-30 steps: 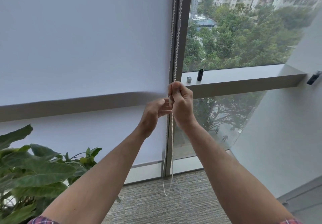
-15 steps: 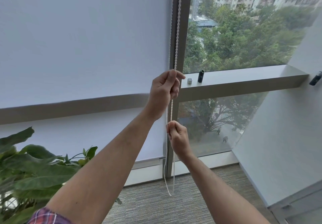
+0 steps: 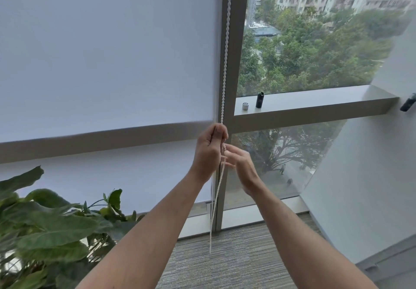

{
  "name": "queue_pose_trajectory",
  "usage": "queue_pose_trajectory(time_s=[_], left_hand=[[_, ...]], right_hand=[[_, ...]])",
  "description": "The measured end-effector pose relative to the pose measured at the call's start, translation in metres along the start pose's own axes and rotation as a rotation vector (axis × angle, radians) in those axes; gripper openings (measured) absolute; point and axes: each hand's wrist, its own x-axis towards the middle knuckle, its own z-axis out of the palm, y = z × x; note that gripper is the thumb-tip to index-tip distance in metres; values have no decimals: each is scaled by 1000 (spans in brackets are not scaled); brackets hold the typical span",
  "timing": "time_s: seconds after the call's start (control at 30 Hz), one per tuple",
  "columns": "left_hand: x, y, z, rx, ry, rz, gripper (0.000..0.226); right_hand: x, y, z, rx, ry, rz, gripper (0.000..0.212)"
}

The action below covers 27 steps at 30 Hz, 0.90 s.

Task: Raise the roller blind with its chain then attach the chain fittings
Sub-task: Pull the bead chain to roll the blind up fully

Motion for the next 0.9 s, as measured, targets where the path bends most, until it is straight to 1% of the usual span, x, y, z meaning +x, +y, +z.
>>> queue_pose_trajectory(time_s=[0.07,0.17,0.27,0.3,0.37,0.53,0.63,0.73,0.83,0.9], left_hand=[[-8,-14,-4,12,-7,-25,30],[-20,-32,-6,54,-7,-67,34],[-34,-53,-6,132,-20,-115,32],[-41,-61,-7,159,-27,-130,32],[-53,-74,-10,181,-36,-156,33],[-59,-80,-11,207,-76,-190,35],[-61,-77,-8,158,-105,-217,31],[-61,-76,-10,110,-154,-224,29],[-56,-74,-15,154,-211,-211,34],[-48,-72,-20,177,-173,-218,38]], right_hand=[[6,-11,-1,35,100,-17,42],[11,-36,6,97,152,-120,40],[12,-72,15,266,41,-244,41],[13,-82,18,300,5,-282,41],[15,-93,26,300,-10,-325,39],[14,-88,39,291,136,-350,39],[14,-86,39,284,183,-373,39],[13,-86,37,281,199,-384,38],[11,-85,37,289,189,-388,39],[10,-82,38,286,174,-367,40]])
